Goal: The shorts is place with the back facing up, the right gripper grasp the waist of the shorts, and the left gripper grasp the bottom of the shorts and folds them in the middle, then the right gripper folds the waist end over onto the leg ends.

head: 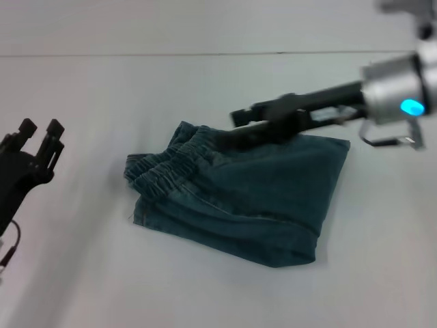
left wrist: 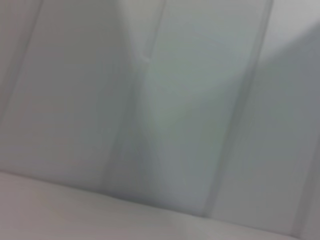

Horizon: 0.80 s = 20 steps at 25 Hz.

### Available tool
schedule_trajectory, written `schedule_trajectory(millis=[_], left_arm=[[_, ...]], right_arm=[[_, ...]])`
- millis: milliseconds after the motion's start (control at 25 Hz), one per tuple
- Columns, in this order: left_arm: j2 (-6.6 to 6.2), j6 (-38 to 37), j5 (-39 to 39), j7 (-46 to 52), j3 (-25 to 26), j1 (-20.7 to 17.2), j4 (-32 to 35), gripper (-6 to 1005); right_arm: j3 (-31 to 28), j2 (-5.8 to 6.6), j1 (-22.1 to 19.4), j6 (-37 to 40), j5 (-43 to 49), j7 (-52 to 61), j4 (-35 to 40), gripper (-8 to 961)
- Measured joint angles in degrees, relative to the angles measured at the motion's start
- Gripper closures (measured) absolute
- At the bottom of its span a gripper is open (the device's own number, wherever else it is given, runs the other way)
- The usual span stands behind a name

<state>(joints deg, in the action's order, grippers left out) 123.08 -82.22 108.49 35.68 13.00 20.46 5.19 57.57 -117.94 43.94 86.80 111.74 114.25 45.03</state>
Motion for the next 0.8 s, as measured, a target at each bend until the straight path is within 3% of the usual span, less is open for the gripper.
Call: schedule_trajectory(millis=[200,280,400,520,680,800], left_arm=[[-1.40,-6.9,1.7,23.5,-19.2,-0.3,17.5,477],[-1.93,-11.0,3.2,30.5,-26.9,-0.8,24.0,478],[-2.82,-17.4,7.9,38.0,-34.3,-0.4,31.6,478],[-3.22,-22.4,11.3,42.9,-36.1,0.7,35.5,478],[-3.39,-23.6,12.8,45.2,-36.3,1.7,37.3,478],[-3.56,-23.4,13.3,45.4,-36.6,2.1,37.5,330]], right_arm=[[-7.1,0.57,-12.9,5.3,-9.2,-17.2,-0.9,7],[-9.6,0.52,-17.6,6.8,-11.7,-25.4,-2.7,7],[-12.1,0.56,-22.4,7.9,-12.5,-32.9,-6.3,6],[-13.3,0.80,-25.6,8.0,-12.2,-38.4,-10.6,6],[-13.7,0.82,-27.6,8.1,-12.1,-42.6,-12.9,6],[-13.6,0.76,-27.8,8.2,-12.1,-42.6,-13.1,6]])
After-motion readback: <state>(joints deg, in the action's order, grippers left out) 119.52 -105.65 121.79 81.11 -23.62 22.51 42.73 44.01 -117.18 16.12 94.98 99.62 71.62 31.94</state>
